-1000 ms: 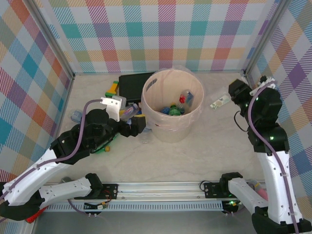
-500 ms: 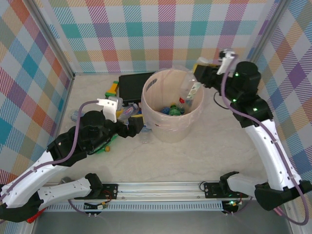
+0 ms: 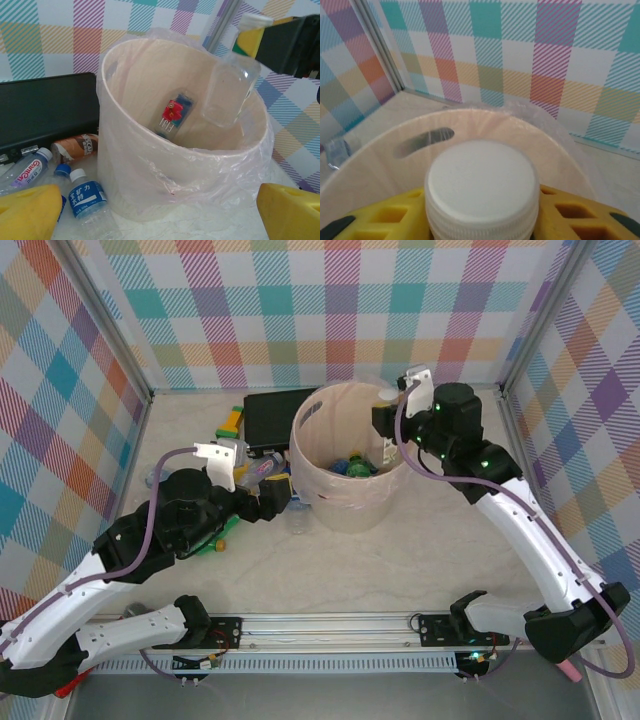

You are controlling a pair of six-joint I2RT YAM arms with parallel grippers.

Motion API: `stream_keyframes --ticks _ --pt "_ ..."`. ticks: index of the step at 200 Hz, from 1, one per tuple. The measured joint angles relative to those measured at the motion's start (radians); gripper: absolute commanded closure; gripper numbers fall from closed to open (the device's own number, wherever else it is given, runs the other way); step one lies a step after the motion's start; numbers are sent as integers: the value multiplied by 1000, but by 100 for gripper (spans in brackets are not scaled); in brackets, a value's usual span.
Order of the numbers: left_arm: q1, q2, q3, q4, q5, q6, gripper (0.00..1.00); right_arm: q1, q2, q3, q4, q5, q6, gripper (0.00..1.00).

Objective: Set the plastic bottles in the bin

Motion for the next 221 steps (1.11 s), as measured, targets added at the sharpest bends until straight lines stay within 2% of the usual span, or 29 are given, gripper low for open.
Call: stream_keyframes --ticks 35,56,73,97,129,178,221 --pt "0 18 -2 -1 -24 0 0 1 -7 -7 0 7 2 30" --pt "0 22 -15 -1 -65 -12 0 3 -24 -7 0 0 10 21" --pt "0 22 -31 -2 -114 -31 1 8 -38 -5 -1 -13 11 17" --pt "2 24 -53 -14 -189 -69 1 19 -40 16 0 -55 29 0" --pt "39 39 -73 -57 -260 -130 1 42 -34 51 6 -139 50 1" --pt "186 48 -93 -142 -293 -235 1 119 7 94 75 -261 80 1" --pt "412 92 -93 -264 -231 -369 0 178 34 90 122 -330 84 1"
